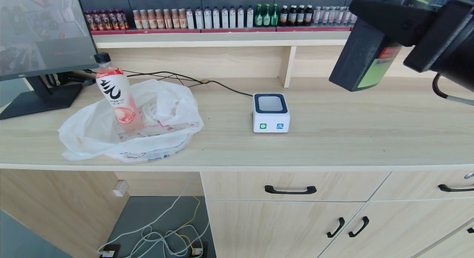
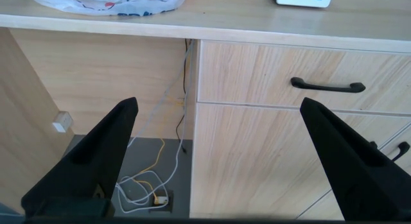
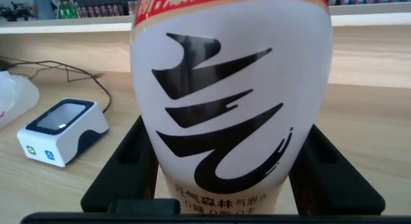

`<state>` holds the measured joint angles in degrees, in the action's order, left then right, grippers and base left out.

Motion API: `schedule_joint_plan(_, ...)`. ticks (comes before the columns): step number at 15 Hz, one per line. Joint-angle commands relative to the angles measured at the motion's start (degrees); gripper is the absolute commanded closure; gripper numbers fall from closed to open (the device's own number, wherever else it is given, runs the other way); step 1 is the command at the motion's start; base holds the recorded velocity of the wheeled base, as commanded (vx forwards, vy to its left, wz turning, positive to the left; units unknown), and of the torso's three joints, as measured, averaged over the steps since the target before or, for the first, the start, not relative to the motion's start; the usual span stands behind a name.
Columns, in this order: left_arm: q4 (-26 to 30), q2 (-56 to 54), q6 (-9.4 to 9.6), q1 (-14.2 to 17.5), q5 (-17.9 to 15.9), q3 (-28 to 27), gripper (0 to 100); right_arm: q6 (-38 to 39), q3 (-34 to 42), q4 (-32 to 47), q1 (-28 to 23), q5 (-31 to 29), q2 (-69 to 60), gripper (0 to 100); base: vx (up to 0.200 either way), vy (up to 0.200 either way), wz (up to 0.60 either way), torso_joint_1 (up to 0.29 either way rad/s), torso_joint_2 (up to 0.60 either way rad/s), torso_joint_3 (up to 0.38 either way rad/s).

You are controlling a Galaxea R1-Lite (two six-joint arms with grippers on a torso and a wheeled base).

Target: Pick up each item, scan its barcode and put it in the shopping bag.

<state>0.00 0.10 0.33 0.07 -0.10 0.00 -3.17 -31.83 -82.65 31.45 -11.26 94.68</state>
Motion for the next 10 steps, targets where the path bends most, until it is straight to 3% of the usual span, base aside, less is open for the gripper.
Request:
schedule_joint_plan(1, 0.00, -0.01, 0.02, 0.01, 0.01, 0.00, 0, 0.80, 2.03, -0.67, 0.36, -0.07, -0.91, 100, 0.000, 0.000, 0.00, 0.000, 0.00, 0.000)
schedule_joint_plan(6, 0.00, -0.01, 0.02, 0.01, 0.01, 0.00, 0, 12.31, 7.75, -3.39, 3.88, 1.07, -3.63, 100, 0.000, 0.000, 0.00, 0.000, 0.00, 0.000)
schedule_joint_plan(10, 0.00, -0.01, 0.02, 0.01, 0.01, 0.00, 0, 17.06, 7.75, -4.62, 4.32, 2.91, -4.24, 100, 0.000, 0.000, 0.00, 0.000, 0.00, 0.000)
